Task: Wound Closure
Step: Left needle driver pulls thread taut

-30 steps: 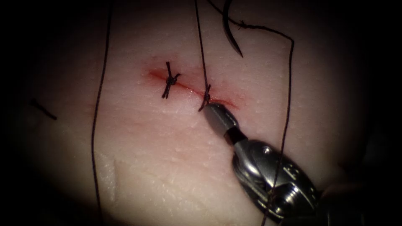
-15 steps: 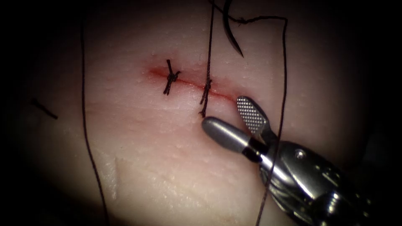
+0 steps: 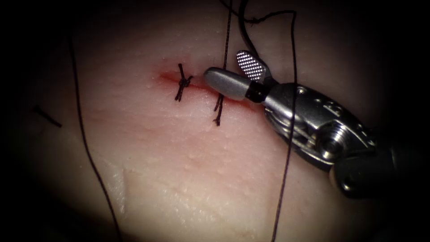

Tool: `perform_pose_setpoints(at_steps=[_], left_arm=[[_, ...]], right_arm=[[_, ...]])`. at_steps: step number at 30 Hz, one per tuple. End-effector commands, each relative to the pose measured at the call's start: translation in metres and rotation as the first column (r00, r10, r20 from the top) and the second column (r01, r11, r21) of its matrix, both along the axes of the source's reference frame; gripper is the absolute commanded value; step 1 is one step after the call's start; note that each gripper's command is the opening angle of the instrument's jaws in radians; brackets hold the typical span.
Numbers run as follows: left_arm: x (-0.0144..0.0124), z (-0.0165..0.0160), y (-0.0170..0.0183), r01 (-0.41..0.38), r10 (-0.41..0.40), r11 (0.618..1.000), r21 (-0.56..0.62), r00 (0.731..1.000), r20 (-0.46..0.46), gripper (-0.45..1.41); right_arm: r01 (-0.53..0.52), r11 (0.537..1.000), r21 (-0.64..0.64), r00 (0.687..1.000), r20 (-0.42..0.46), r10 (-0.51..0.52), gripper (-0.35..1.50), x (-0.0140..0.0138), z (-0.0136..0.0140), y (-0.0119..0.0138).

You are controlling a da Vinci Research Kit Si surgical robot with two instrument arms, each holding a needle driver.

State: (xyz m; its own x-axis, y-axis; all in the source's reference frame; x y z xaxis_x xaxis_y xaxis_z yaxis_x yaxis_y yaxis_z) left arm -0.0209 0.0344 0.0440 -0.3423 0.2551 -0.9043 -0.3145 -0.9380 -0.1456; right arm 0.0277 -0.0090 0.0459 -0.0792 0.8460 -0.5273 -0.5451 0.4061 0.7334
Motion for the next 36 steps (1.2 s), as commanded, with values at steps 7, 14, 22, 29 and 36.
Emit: perform_pose_setpoints(at_steps=[7, 14, 22, 29, 36], left_arm=[[-0.0004, -0.0029, -0.0010, -0.011, 0.011, 1.000, -0.012, 1.000, 0.011, -0.45], [-0.0006, -0.0057, -0.0011, -0.020, 0.020, 0.999, -0.035, 1.000, 0.015, -0.45], [-0.0014, -0.0074, -0.0019, -0.016, 0.017, 0.999, -0.045, 1.000, 0.016, -0.45], [-0.0019, -0.0077, -0.0021, -0.017, 0.018, 0.999, -0.050, 1.000, 0.016, -0.45], [-0.0020, -0.0077, -0.0023, -0.018, 0.019, 0.998, -0.053, 1.000, 0.017, -0.45]], right_arm=[[0.011, 1.000, -0.003, 1.000, 0.016, -0.011, 1.31, 0.0017, 0.0028, -0.0003], [0.007, 1.000, -0.004, 1.000, 0.028, -0.007, 1.36, 0.0011, 0.0029, -0.0005], [0.003, 1.000, -0.005, 1.000, 0.030, -0.003, 1.36, 0.0017, 0.0033, -0.0001], [0.017, 0.999, -0.047, 0.999, 0.046, -0.015, 1.43, 0.0028, 0.0041, 0.0009], [0.070, 0.987, -0.145, 0.995, 0.083, -0.058, 1.45, 0.0036, 0.0042, 0.0012]])
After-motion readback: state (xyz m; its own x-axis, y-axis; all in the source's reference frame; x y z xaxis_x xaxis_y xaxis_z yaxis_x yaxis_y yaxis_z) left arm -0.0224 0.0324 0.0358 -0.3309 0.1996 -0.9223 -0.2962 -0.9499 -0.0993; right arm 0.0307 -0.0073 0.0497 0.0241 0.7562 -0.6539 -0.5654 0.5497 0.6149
